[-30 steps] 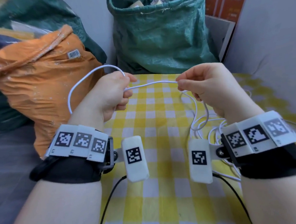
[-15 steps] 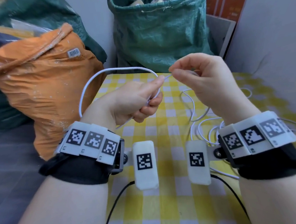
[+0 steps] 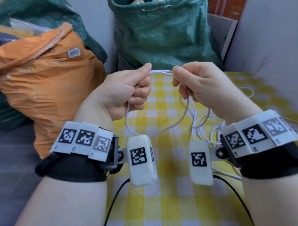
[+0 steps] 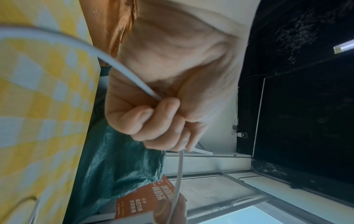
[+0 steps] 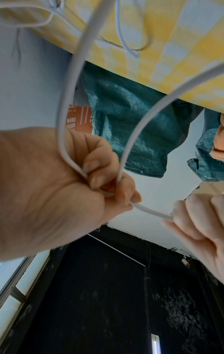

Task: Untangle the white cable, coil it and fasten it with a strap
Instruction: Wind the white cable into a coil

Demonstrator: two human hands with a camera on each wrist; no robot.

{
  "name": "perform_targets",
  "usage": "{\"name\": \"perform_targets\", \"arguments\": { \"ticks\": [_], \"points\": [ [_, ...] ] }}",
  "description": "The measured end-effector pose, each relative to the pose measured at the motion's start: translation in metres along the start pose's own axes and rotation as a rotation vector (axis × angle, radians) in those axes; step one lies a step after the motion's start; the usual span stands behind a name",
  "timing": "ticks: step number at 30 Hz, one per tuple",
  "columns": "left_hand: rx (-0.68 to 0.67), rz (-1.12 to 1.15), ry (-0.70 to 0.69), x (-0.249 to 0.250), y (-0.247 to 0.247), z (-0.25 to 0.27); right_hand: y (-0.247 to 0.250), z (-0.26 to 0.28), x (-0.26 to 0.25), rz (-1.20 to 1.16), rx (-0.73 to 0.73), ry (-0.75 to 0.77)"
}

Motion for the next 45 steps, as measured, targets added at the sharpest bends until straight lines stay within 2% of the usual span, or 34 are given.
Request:
{"name": "perform_targets", "arguments": {
  "ticks": [3, 7, 17, 23, 34, 39, 45],
  "points": [
    [0.113, 0.053, 0.0, -0.004, 0.015, -0.001, 0.006, 0.0, 0.009, -0.06, 0.031, -0.062],
    [0.155, 0.133, 0.022, -0.011, 0.022, -0.002, 0.013, 0.0, 0.015, -0.057, 0.097, -0.102],
    [0.129, 0.223, 0.04, -0.014, 0.023, -0.001, 0.025, 0.002, 0.022, -0.093, 0.215, -0.174],
    [0.054, 0.134, 0.01, -0.012, 0.018, 0.001, 0.029, 0.003, 0.021, -0.025, 0.261, -0.173],
    [-0.11, 0.165, 0.056, -0.015, -0.001, 0.0, 0.024, 0.003, 0.016, -0.024, 0.223, -0.135],
    [-0.008, 0.27, -0.005, -0.009, 0.015, -0.002, 0.016, 0.002, 0.016, -0.067, 0.126, -0.114],
    [0.049, 0.402, -0.02, -0.011, 0.023, -0.003, 0.018, 0.003, 0.021, -0.059, 0.149, -0.155]
  ]
}}
Point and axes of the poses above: each hand's wrist, its own z-axis away from the middle knuckle, its own y-axis out of the back of the hand, x = y × z, the point moved 9 cm from there along -z, towards the middle knuckle, and after that the axes turned 5 degrees about -x, right-handed, at the moved point
